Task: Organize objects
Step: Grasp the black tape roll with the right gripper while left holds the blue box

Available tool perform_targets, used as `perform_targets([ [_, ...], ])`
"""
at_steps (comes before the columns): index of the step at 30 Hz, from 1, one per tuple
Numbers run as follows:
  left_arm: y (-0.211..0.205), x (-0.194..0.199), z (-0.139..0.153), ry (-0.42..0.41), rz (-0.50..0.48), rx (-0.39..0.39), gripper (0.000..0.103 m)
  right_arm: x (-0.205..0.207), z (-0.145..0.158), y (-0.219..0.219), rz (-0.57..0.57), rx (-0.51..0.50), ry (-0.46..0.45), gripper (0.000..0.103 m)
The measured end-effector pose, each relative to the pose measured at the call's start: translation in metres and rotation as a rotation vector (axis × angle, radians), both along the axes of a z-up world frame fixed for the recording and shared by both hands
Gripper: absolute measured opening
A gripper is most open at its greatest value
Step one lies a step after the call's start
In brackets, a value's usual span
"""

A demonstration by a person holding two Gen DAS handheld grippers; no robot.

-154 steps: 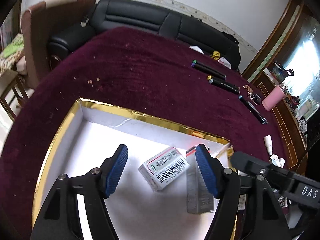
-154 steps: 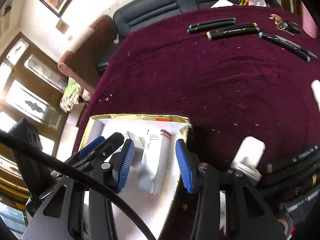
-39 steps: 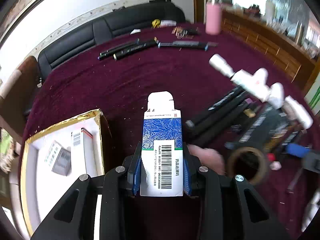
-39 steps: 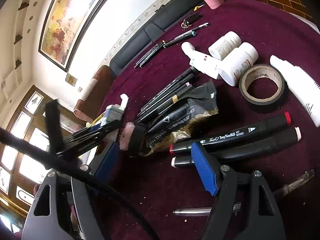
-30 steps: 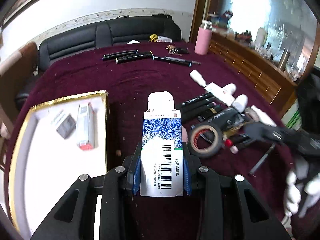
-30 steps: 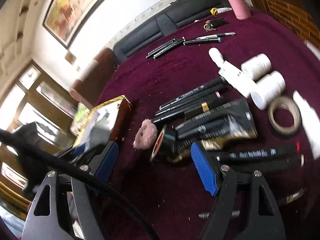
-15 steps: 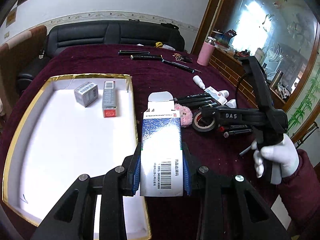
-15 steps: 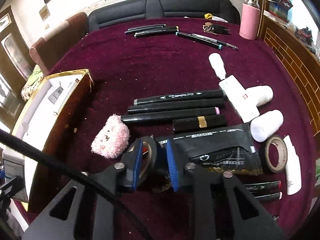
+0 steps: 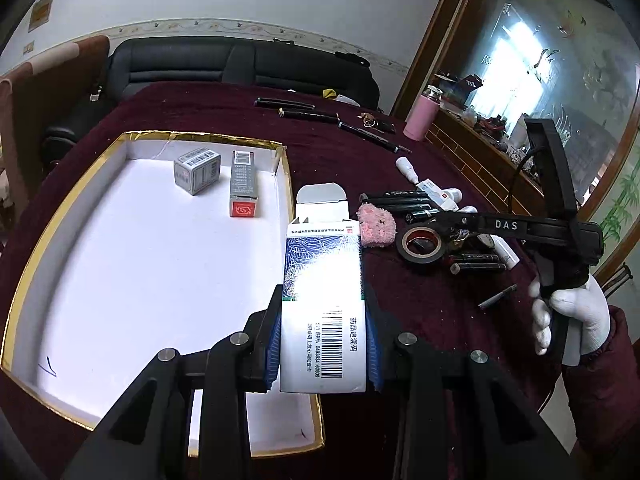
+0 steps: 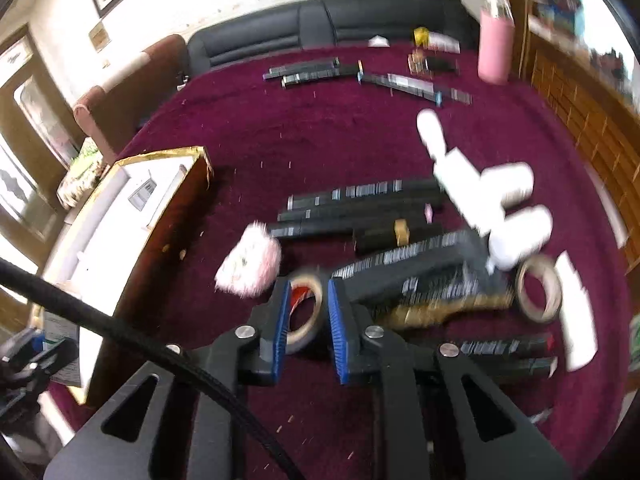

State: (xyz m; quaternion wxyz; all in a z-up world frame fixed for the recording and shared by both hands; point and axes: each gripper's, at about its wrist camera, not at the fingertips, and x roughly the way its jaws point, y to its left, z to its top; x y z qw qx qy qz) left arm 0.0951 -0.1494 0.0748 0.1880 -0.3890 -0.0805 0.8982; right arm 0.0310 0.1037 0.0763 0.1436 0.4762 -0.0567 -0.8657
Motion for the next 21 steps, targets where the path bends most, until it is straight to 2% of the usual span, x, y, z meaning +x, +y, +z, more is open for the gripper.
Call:
perform_targets([
  [1, -0.002, 0.002, 0.0, 0.001, 0.0, 0.002, 0.029, 0.003, -0.004, 0.004, -0.012, -0.042, -0.029, 0.034],
  [4, -0.002, 0.005, -0.001, 0.002, -0.005, 0.018, 0.029, 0.011, -0.018, 0.011, -0.048, -0.155, -0.105, 0.048],
  [6, -0.001, 0.005, -0.003, -0.001, -0.01, 0.025, 0.029, 0.01, -0.029, 0.015, -0.097, -0.22, -0.145, 0.048],
  [10, -0.001, 0.007, -0.005, -0.004, -0.024, 0.041, 0.029, -0.004, -0.04, 0.021, -0.194, -0.284, -0.143, 0.048],
  [13, -0.003, 0.008, -0.007, -0.007, -0.027, 0.054, 0.029, -0.013, -0.045, 0.014, -0.222, -0.261, -0.133, 0.048],
  [14, -0.004, 0.009, -0.007, -0.007, -0.028, 0.058, 0.029, -0.012, -0.044, 0.009, -0.215, -0.233, -0.119, 0.047],
  [18, -0.007, 0.012, -0.007, -0.001, -0.03, 0.061, 0.029, -0.004, -0.039, 0.004, -0.187, -0.17, -0.082, 0.026],
  [21, -0.009, 0.013, -0.007, 0.001, -0.028, 0.062, 0.029, 0.004, -0.035, 0.01, -0.166, -0.149, -0.063, 0.022],
])
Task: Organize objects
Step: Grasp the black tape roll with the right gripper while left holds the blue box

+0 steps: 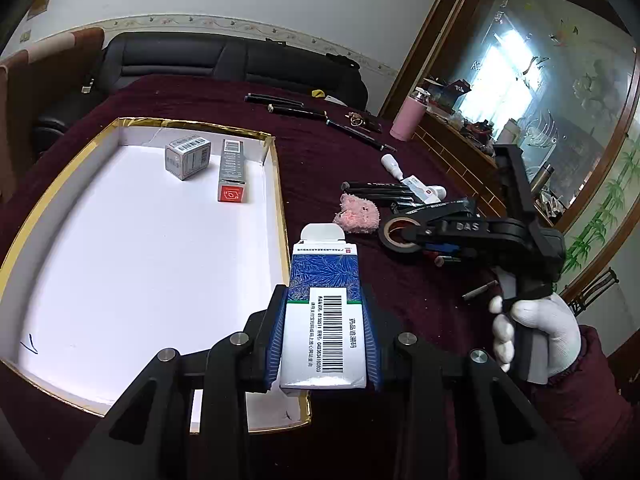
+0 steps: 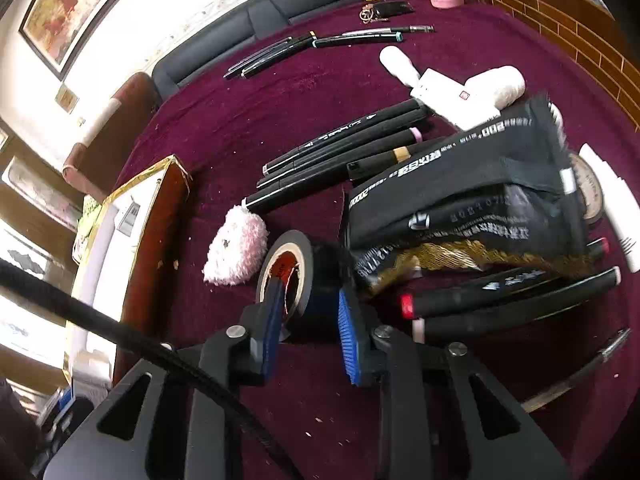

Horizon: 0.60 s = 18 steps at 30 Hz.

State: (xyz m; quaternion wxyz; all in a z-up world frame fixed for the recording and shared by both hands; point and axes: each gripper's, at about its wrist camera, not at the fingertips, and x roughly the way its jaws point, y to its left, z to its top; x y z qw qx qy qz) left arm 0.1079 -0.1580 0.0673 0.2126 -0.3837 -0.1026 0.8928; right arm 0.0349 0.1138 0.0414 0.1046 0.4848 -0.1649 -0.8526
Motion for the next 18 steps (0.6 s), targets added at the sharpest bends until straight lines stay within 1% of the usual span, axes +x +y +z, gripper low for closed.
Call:
perform_targets([
  [2, 0.001, 0.001, 0.0, 0.008, 0.002, -0.005, 0.029, 0.004, 0.001, 0.005, 0.011, 0.003, 0.011, 0.02],
  [4, 0.004, 0.004, 0.002, 0.02, -0.007, -0.012, 0.029, 0.005, 0.004, 0.008, 0.015, -0.018, 0.024, 0.017],
  [7, 0.006, 0.008, 0.006, 0.043, -0.012, -0.011, 0.029, 0.011, 0.013, 0.012, 0.032, -0.062, 0.053, 0.016],
  [10, 0.007, 0.007, 0.007, 0.041, -0.006, -0.01, 0.029, 0.011, 0.018, 0.01, 0.068, -0.054, 0.054, 0.017],
  [11, 0.007, 0.007, 0.007, 0.04, -0.007, -0.009, 0.029, 0.011, 0.018, 0.008, 0.081, -0.036, 0.051, 0.018],
  [14, 0.011, 0.005, 0.005, 0.031, -0.014, -0.004, 0.029, 0.012, 0.011, -0.004, 0.111, 0.071, 0.02, 0.021],
  [16, 0.016, 0.005, 0.004, 0.028, -0.021, -0.001, 0.029, 0.009, 0.004, -0.011, 0.112, 0.134, -0.004, 0.03],
  [18, 0.022, 0.005, 0.001, 0.021, -0.033, 0.003, 0.029, 0.002, -0.002, -0.017, 0.101, 0.226, -0.012, 0.031],
])
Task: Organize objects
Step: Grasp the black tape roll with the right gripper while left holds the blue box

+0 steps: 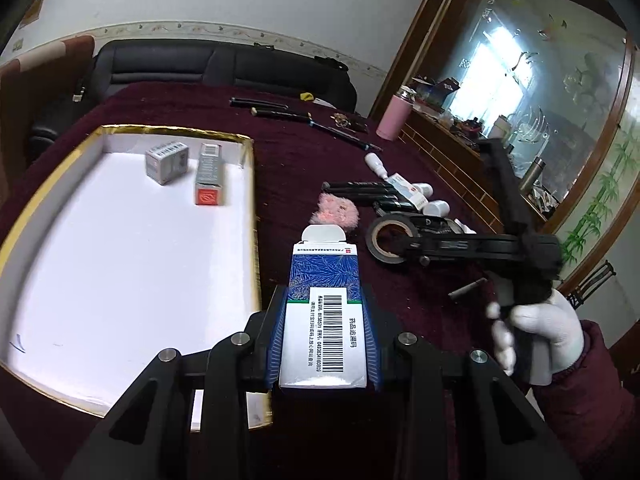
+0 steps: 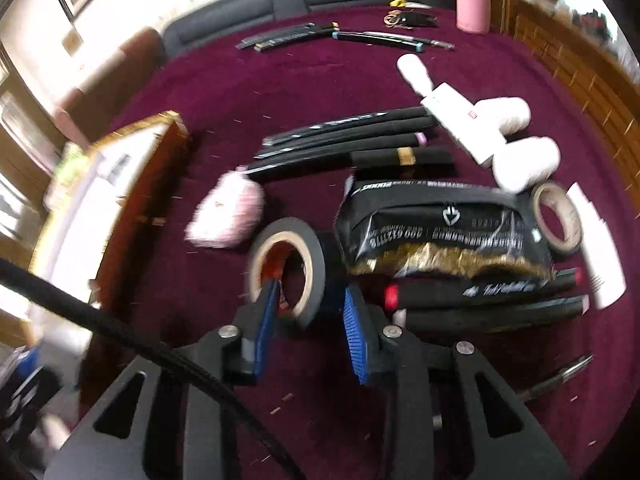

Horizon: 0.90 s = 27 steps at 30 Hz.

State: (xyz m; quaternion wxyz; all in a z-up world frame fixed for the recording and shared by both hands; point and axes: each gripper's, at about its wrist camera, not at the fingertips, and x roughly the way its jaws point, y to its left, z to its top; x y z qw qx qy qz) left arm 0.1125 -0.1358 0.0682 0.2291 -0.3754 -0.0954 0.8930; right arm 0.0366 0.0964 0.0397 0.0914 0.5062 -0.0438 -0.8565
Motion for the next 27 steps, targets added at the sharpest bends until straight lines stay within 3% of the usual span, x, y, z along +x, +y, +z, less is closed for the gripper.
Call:
perform_targets([
  [4, 0.017, -0.001, -0.012, -0.036, -0.007, -0.029, 0.029, -0.007, -0.007, -0.01, -0.012, 0.134, 0.007, 0.034],
  [7, 0.034, -0.007, -0.027, -0.074, -0.006, -0.081, 0.029, -0.008, -0.007, -0.01, 0.001, 0.159, 0.009, 0.038],
  [12, 0.051, -0.005, -0.031, -0.009, 0.012, -0.188, 0.029, -0.008, -0.008, -0.004, 0.044, 0.141, 0.028, 0.049],
  [14, 0.055, -0.001, -0.033, 0.021, 0.01, -0.218, 0.029, -0.01, -0.01, -0.005, 0.053, 0.125, 0.033, 0.06],
  [16, 0.057, -0.001, -0.033, 0.03, 0.009, -0.232, 0.03, -0.014, -0.013, -0.018, 0.131, 0.145, 0.011, 0.086],
  [18, 0.057, -0.002, -0.033, 0.029, 0.011, -0.228, 0.03, -0.019, -0.015, -0.027, 0.124, 0.195, -0.025, 0.093],
  [19, 0.056, -0.002, -0.034, 0.028, 0.012, -0.23, 0.03, -0.024, -0.017, -0.024, 0.075, 0.184, -0.068, 0.1],
  [21, 0.062, -0.003, -0.035, 0.026, 0.005, -0.264, 0.031, -0.029, -0.02, -0.022, 0.052, 0.176, -0.085, 0.102],
  [23, 0.068, -0.002, -0.037, 0.029, -0.016, -0.291, 0.031, -0.03, -0.019, -0.022, 0.062, 0.184, -0.098, 0.099],
  [24, 0.068, -0.001, -0.037, 0.029, -0.025, -0.287, 0.031, -0.028, -0.017, -0.023, 0.065, 0.187, -0.089, 0.085],
  [25, 0.067, -0.001, -0.037, 0.029, -0.028, -0.28, 0.031, -0.022, -0.013, -0.026, 0.089, 0.187, -0.065, 0.043],
  [26, 0.065, -0.001, -0.037, 0.03, -0.033, -0.264, 0.031, -0.016, -0.008, -0.031, 0.129, 0.192, -0.04, 0.017],
  [27, 0.064, -0.001, -0.037, 0.029, -0.034, -0.254, 0.03, -0.009, -0.007, -0.037, 0.16, 0.232, -0.024, 0.011],
])
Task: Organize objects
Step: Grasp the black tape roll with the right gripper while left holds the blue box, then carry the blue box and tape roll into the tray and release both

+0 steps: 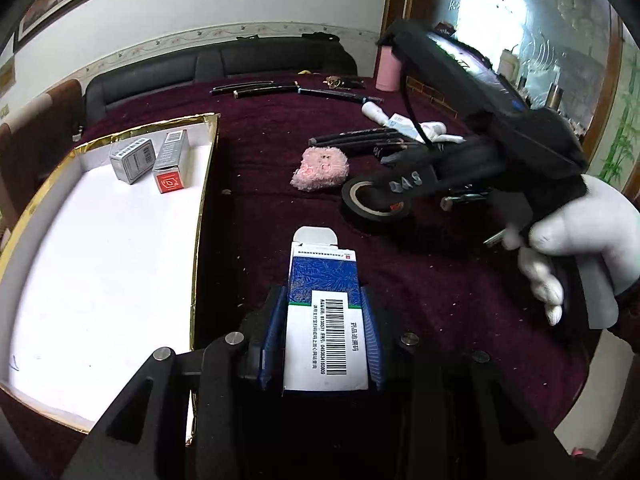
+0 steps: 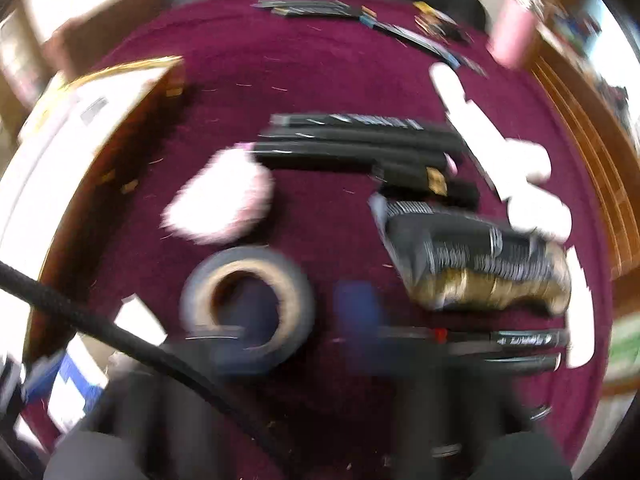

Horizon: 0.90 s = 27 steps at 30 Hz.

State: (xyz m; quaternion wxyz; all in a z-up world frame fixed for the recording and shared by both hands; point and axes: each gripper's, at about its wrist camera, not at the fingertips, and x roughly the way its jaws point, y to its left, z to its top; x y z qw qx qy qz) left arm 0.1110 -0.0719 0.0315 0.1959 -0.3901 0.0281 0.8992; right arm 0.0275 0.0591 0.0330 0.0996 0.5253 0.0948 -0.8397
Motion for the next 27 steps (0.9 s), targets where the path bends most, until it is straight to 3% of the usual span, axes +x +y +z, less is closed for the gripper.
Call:
perform_targets([
  [3, -0.006, 0.001, 0.002, 0.0, 0.005, 0.037, 0.029, 0.018, 0.0, -0.008, 0.05, 0.049, 0.076, 0.011],
  [7, -0.016, 0.0, 0.006, -0.001, 0.004, 0.113, 0.029, 0.029, 0.004, 0.014, 0.034, -0.081, 0.092, 0.011],
  [13, -0.02, 0.001, 0.017, 0.005, 0.015, 0.146, 0.029, 0.043, 0.028, 0.029, 0.031, -0.212, 0.148, 0.011],
  [19, -0.038, 0.004, 0.048, 0.077, 0.073, 0.136, 0.029, 0.051, 0.063, 0.022, 0.087, -0.306, 0.216, 0.012],
  [23, -0.079, -0.01, 0.074, 0.114, 0.163, 0.147, 0.029, 0.045, 0.084, -0.004, 0.154, -0.357, 0.222, 0.012],
  [27, -0.12, -0.036, 0.092, 0.143, 0.247, 0.064, 0.03, 0.031, 0.094, -0.041, 0.211, -0.4, 0.193, 0.012],
])
